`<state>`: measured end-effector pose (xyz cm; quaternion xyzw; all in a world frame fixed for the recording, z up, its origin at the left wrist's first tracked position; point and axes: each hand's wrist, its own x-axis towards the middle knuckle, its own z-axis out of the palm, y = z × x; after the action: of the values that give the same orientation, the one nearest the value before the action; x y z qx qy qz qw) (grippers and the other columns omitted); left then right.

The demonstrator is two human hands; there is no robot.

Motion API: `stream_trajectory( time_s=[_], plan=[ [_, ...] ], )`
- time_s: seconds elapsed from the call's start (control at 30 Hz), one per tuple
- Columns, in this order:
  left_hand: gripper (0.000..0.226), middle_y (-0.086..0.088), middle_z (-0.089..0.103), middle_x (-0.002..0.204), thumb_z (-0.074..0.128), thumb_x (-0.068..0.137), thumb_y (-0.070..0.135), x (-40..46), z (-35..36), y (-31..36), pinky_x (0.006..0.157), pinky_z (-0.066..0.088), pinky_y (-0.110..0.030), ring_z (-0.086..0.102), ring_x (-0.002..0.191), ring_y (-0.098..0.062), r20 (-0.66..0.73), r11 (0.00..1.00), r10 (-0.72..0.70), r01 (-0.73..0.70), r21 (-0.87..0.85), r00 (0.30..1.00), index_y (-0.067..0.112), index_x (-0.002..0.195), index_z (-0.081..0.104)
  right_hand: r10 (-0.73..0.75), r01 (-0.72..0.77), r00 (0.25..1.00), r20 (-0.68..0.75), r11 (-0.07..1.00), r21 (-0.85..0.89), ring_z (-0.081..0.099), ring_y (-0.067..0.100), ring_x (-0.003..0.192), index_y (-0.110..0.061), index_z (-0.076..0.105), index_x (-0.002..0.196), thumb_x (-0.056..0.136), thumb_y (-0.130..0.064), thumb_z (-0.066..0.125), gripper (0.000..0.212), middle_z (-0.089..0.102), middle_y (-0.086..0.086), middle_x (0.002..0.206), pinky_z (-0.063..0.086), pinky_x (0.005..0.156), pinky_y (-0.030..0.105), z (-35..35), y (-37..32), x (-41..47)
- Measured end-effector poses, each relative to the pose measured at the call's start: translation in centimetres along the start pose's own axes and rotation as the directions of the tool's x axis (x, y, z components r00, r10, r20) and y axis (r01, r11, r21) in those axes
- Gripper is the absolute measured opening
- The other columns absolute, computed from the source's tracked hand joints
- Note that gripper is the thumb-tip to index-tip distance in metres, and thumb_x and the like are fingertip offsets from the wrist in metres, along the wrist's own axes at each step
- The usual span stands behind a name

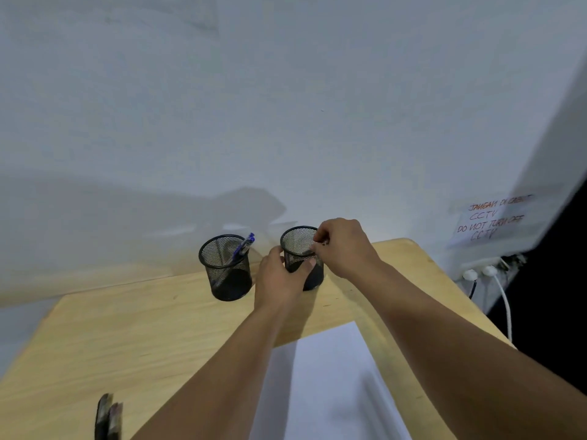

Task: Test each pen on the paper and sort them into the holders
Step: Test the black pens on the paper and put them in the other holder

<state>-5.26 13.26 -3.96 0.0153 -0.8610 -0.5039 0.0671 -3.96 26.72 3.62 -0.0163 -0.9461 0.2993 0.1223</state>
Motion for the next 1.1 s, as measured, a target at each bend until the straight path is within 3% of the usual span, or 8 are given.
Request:
stream_trajectory(
  time_s=[0.13, 0.23, 0.3, 0.4, 0.6, 0.77, 0.9, 1.1],
  plan=[
    [0.067, 0.001, 0.06, 0.122, 0.072, 0.076, 0.054, -0.6, -0.4, -0.3, 0.093, 0.047, -0.034, 0.057, 0.113, -0.016, 0.018, 1.0, -0.013, 0.013, -0.005, 1.0, 0.023, 0.132, 0.05, -0.018, 0.018, 1.0, -0.005, 0.998, 0.064, 0.064, 0.022, 0.094, -0.017, 0.07, 0.104, 0.079, -0.033, 0.078, 0.031, 0.071, 0.005, 0.101, 0.048, 0.078, 0.03, 0.2, 0.5, -0.2],
    [0.066, 0.003, 0.058, 0.12, 0.071, 0.081, 0.046, -2.4, -1.6, 0.0, 0.096, 0.046, -0.035, 0.057, 0.111, -0.017, 0.04, 0.999, -0.039, 0.039, 0.003, 0.998, 0.022, 0.137, 0.047, -0.124, 0.106, 0.977, -0.174, 0.988, -0.112, 0.056, 0.025, 0.108, -0.023, 0.068, 0.111, 0.084, -0.038, 0.07, 0.031, 0.066, -0.001, 0.115, 0.045, 0.09, 0.039, 0.3, 0.7, -2.0],
    [0.055, 0.007, 0.061, 0.11, 0.071, 0.082, 0.043, -4.4, -2.7, -0.5, 0.091, 0.051, -0.038, 0.062, 0.1, -0.017, 0.076, 0.999, -0.044, 0.045, -0.018, 0.996, 0.025, 0.131, 0.053, -0.19, 0.152, 0.931, -0.31, 0.978, -0.143, 0.055, 0.026, 0.108, -0.025, 0.067, 0.108, 0.086, -0.033, 0.067, 0.024, 0.064, -0.004, 0.115, 0.045, 0.088, 0.042, 0.7, 0.8, -3.7],
    [0.04, 0.012, 0.062, 0.102, 0.068, 0.085, 0.04, -7.7, -5.5, -1.9, 0.083, 0.055, -0.038, 0.065, 0.087, -0.014, 0.112, 0.999, -0.015, 0.019, -0.033, 0.994, 0.029, 0.123, 0.059, -0.222, 0.207, 0.911, -0.349, 0.975, -0.08, 0.056, 0.027, 0.102, -0.022, 0.066, 0.106, 0.083, -0.024, 0.069, 0.023, 0.064, -0.003, 0.111, 0.047, 0.085, 0.043, 1.9, 0.5, -6.2],
    [0.024, 0.016, 0.063, 0.11, 0.061, 0.091, 0.035, -12.0, -13.3, -5.1, 0.085, 0.048, -0.028, 0.059, 0.097, -0.006, 0.089, 0.98, 0.055, -0.071, 0.187, 0.994, 0.032, 0.114, 0.065, -0.201, 0.217, 0.974, -0.107, 0.962, 0.164, 0.06, 0.01, 0.08, -0.027, 0.067, 0.099, 0.085, -0.017, 0.069, 0.017, 0.066, -0.016, 0.089, 0.045, 0.067, 0.02, 5.9, -3.0, -11.9],
    [0.033, 0.014, 0.064, 0.118, 0.053, 0.091, 0.016, -13.0, -20.1, -8.8, 0.091, 0.048, -0.034, 0.056, 0.112, -0.01, 0.076, 0.894, 0.07, -0.097, 0.437, 0.995, 0.036, 0.113, 0.067, -0.166, 0.102, 0.953, 0.251, 0.963, 0.251, 0.061, 0.003, 0.072, -0.033, 0.067, 0.083, 0.086, -0.031, 0.066, 0.003, 0.066, -0.015, 0.077, 0.051, 0.062, 0.022, 10.0, -7.9, -16.7],
    [0.045, 0.009, 0.064, 0.123, 0.05, 0.09, 0.002, -13.1, -24.0, -10.8, 0.094, 0.046, -0.036, 0.051, 0.118, -0.017, 0.107, 0.825, 0.061, -0.111, 0.555, 0.992, 0.034, 0.114, 0.069, -0.209, 0.126, 0.874, 0.438, 0.969, 0.211, 0.061, 0.003, 0.075, -0.032, 0.068, 0.085, 0.084, -0.048, 0.063, 0.016, 0.067, -0.014, 0.08, 0.05, 0.067, 0.02, 12.5, -11.4, -19.8],
    [0.044, 0.012, 0.06, 0.13, 0.048, 0.092, 0.005, -13.0, -25.9, -11.9, 0.094, 0.043, -0.036, 0.044, 0.114, -0.021, 0.31, 0.712, 0.019, -0.23, 0.663, 0.951, 0.033, 0.121, 0.065, -0.239, 0.216, 0.853, 0.464, 0.971, 0.102, 0.057, 0.005, 0.076, -0.031, 0.066, 0.093, 0.079, -0.064, 0.059, 0.036, 0.059, -0.014, 0.076, 0.045, 0.086, 0.029, 14.4, -14.9, -22.3]
  ],
)
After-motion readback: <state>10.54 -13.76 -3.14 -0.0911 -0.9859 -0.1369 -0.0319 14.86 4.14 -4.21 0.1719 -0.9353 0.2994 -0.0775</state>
